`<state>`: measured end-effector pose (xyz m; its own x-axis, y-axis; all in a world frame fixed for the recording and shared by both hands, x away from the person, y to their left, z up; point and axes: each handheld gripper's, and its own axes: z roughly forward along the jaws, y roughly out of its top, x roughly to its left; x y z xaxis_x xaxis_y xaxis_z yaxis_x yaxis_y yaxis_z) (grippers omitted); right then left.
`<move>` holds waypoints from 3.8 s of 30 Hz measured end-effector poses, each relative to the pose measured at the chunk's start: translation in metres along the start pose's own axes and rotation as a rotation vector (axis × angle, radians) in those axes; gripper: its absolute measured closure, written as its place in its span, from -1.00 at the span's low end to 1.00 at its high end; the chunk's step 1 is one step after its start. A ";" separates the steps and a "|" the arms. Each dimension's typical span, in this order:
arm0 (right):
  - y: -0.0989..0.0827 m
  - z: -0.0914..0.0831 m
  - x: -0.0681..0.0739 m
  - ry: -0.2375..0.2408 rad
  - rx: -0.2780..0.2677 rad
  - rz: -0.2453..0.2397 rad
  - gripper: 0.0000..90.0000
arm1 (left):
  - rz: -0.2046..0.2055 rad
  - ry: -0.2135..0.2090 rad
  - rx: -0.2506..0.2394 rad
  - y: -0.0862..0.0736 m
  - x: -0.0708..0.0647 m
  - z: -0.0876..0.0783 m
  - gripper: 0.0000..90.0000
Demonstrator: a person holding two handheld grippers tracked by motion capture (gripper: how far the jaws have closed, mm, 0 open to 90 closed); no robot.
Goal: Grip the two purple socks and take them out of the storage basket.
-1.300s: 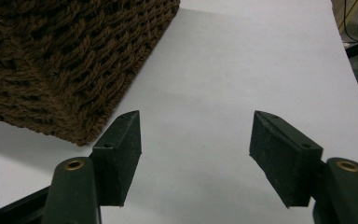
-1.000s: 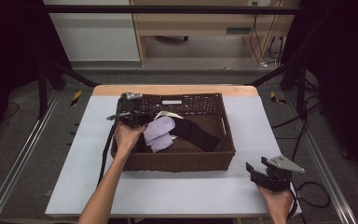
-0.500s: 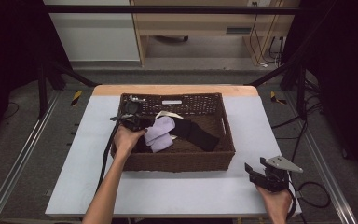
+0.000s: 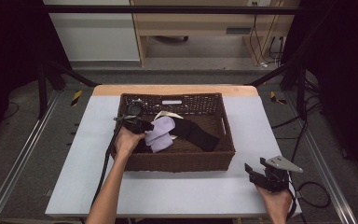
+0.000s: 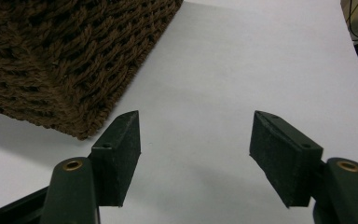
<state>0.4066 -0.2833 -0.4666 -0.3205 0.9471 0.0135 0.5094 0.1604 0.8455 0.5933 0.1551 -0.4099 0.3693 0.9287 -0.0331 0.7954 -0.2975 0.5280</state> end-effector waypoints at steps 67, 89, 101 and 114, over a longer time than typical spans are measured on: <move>0.000 -0.002 -0.004 -0.015 -0.006 0.006 -0.24 | 0.074 -0.250 -0.672 -0.021 -0.009 -0.111 0.94; -0.001 -0.003 -0.005 -0.021 -0.007 0.007 -0.24 | 0.263 -0.374 -0.788 -0.059 -0.044 -0.194 0.94; -0.001 -0.004 -0.005 -0.022 -0.008 0.008 -0.24 | 0.347 -0.436 -0.790 -0.094 -0.059 -0.217 0.93; -0.001 -0.005 -0.005 -0.023 -0.008 0.014 -0.24 | 0.401 -0.507 -0.701 -0.135 -0.071 -0.208 0.93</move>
<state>0.4033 -0.2893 -0.4652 -0.2950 0.9554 0.0136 0.5077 0.1447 0.8493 0.3598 0.1755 -0.3025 0.8472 0.5311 -0.0164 0.1565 -0.2198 0.9629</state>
